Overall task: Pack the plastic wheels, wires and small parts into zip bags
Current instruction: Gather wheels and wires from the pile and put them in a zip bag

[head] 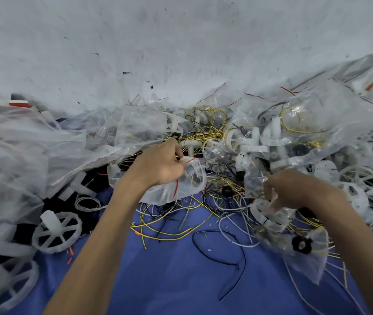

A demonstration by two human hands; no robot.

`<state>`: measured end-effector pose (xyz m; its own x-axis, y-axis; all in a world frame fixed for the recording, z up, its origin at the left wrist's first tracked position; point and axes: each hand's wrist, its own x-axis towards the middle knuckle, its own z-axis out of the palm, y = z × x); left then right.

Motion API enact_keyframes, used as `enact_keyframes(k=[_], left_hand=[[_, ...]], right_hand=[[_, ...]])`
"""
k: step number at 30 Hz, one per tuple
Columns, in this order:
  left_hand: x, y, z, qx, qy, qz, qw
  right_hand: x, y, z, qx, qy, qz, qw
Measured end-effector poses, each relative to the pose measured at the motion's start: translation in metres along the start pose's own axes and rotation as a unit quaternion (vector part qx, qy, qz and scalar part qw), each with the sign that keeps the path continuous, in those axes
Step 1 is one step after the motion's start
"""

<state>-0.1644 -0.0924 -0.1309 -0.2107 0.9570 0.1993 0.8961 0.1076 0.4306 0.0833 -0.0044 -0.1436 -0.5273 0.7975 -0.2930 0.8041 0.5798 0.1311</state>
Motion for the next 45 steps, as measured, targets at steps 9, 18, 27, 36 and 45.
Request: enact_keyframes(k=[9, 18, 27, 36, 45], left_hand=[[-0.004, -0.003, -0.008, -0.018, -0.003, 0.0, 1.0], [-0.002, 0.0, -0.007, -0.032, 0.042, 0.024, 0.998], [-0.005, 0.008, -0.006, -0.097, 0.068, 0.042, 0.992], [-0.006, 0.027, 0.0, -0.218, 0.08, 0.036, 0.972], [-0.008, 0.034, -0.001, -0.243, 0.051, 0.063, 0.967]], right_hand=[[0.012, 0.012, -0.016, 0.042, -0.017, -0.052, 0.998], [-0.014, 0.001, -0.059, 0.417, 0.116, -0.175, 0.884], [0.005, -0.045, -0.055, 0.438, 0.169, -0.267, 0.842], [0.027, -0.079, -0.04, 0.358, 0.189, -0.292, 0.866], [0.043, -0.104, -0.022, 0.303, 0.163, -0.266, 0.901]])
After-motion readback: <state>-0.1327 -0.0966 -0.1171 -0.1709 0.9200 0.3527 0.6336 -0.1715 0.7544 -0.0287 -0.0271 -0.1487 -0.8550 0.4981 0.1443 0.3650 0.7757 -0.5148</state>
